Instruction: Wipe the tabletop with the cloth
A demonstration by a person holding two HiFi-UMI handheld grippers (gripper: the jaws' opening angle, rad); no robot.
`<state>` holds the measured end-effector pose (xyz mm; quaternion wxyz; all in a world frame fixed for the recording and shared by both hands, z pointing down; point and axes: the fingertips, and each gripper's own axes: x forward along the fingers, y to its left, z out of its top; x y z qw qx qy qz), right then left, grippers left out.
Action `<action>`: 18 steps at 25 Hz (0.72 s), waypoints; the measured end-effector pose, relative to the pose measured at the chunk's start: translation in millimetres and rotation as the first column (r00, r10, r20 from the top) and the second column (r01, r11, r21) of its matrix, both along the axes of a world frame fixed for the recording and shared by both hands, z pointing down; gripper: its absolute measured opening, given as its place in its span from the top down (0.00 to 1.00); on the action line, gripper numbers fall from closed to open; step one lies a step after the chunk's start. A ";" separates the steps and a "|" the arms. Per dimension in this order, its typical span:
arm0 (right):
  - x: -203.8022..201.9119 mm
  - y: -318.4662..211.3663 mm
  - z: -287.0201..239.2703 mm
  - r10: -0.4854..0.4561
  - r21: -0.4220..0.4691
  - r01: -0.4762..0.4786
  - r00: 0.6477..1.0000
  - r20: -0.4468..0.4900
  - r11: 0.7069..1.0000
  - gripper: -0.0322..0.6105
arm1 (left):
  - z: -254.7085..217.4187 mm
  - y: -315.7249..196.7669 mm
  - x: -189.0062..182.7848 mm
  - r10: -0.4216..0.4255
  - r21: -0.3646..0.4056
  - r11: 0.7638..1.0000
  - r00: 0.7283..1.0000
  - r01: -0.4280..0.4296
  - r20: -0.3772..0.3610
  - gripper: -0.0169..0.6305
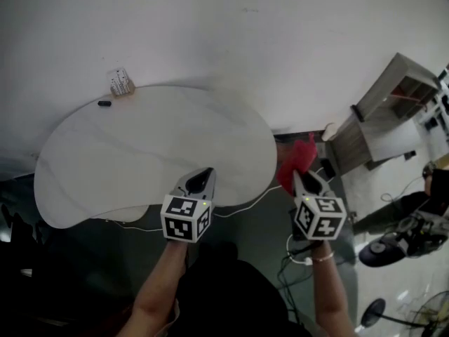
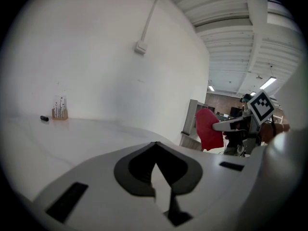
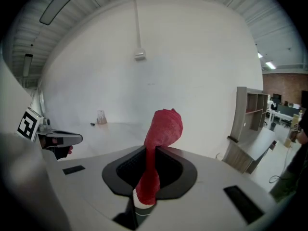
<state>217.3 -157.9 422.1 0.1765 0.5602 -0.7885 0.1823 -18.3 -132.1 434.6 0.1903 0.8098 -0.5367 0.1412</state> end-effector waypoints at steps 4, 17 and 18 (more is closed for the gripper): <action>-17.9 2.2 -18.8 -0.036 0.052 0.034 0.999 0.037 0.998 0.88 | -11.6 1.6 -10.3 -0.027 0.025 0.999 1.000 0.027 0.004 0.97; -98.6 24.9 -49.2 -0.213 0.160 0.198 0.974 0.082 0.967 0.88 | -35.6 17.4 -46.3 -0.112 0.074 0.991 0.994 0.111 0.004 0.97; -103.3 25.5 -48.6 -0.222 0.161 0.207 0.971 0.085 0.965 0.88 | -36.8 18.4 -49.5 -0.118 0.077 0.990 0.993 0.117 0.006 0.97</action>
